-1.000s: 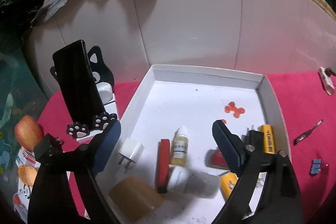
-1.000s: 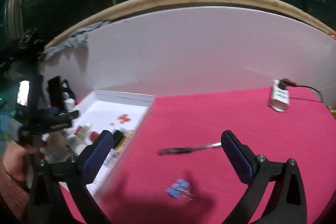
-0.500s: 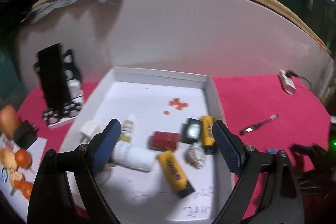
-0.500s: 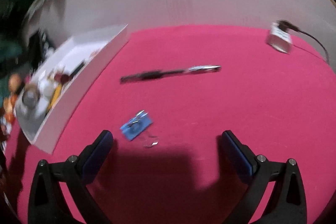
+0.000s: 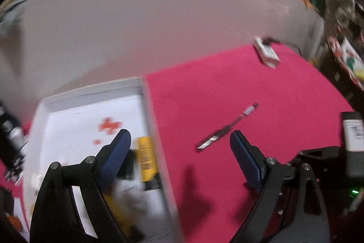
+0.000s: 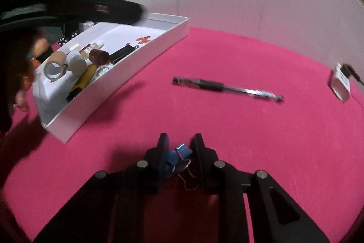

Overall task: Organize rigid objects
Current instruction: 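Move the right gripper to the blue binder clip and grasp it, then grasp the black pen with the left gripper while the right gripper holds the blue clip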

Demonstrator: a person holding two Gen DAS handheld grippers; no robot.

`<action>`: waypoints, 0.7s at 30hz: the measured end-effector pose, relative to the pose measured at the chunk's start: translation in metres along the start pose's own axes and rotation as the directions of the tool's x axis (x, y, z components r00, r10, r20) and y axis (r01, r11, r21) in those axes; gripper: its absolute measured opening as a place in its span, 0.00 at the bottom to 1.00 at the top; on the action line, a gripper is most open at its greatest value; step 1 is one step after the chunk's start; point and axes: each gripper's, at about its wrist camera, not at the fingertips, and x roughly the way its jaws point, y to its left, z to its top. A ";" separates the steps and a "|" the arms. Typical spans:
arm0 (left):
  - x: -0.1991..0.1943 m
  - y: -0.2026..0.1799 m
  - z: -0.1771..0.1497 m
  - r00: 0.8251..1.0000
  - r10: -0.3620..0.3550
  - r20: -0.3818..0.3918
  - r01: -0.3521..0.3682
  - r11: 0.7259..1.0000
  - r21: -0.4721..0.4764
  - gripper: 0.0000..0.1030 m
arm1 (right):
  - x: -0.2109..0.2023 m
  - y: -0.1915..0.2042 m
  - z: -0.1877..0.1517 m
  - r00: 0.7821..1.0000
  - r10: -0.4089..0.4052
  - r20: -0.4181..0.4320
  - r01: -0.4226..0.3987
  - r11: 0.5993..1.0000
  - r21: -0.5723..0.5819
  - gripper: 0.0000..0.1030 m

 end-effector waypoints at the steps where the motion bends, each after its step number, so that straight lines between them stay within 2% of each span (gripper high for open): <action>1: 0.009 -0.008 0.002 1.000 -0.012 -0.023 0.012 1.000 0.012 0.87 | -0.006 -0.005 -0.006 1.000 -0.002 0.001 0.002 1.000 0.020 0.14; 4: 0.040 -0.030 0.008 0.995 -0.046 -0.087 0.048 0.998 0.029 0.87 | -0.025 -0.027 -0.026 1.000 -0.009 0.008 0.008 0.995 0.104 0.14; 8: 0.073 -0.051 0.018 0.987 -0.053 -0.151 0.059 0.998 0.037 0.87 | -0.042 -0.044 -0.044 1.000 0.003 0.022 -0.007 0.983 0.185 0.13; 13: 0.097 -0.081 0.019 0.981 0.006 -0.192 0.032 0.981 0.192 0.84 | -0.045 -0.052 -0.047 0.999 0.025 0.039 -0.033 0.972 0.233 0.12; 15: 0.095 -0.085 0.016 0.983 -0.005 -0.182 0.046 0.975 0.220 0.74 | -0.047 -0.054 -0.048 0.998 0.034 0.050 -0.045 0.969 0.244 0.12; 18: 0.090 -0.087 0.014 0.980 -0.059 -0.190 0.100 0.971 0.215 0.49 | -0.049 -0.057 -0.049 0.997 0.044 0.062 -0.059 0.964 0.258 0.12; 20: 0.085 -0.092 0.010 0.983 -0.029 -0.179 0.075 0.964 0.257 0.24 | -0.052 -0.057 -0.048 0.996 0.046 0.070 -0.063 0.964 0.260 0.11; 21: 0.082 -0.093 0.008 0.982 -0.011 -0.186 0.064 0.958 0.279 0.20 | -0.052 -0.058 -0.047 0.996 0.049 0.074 -0.067 0.963 0.261 0.10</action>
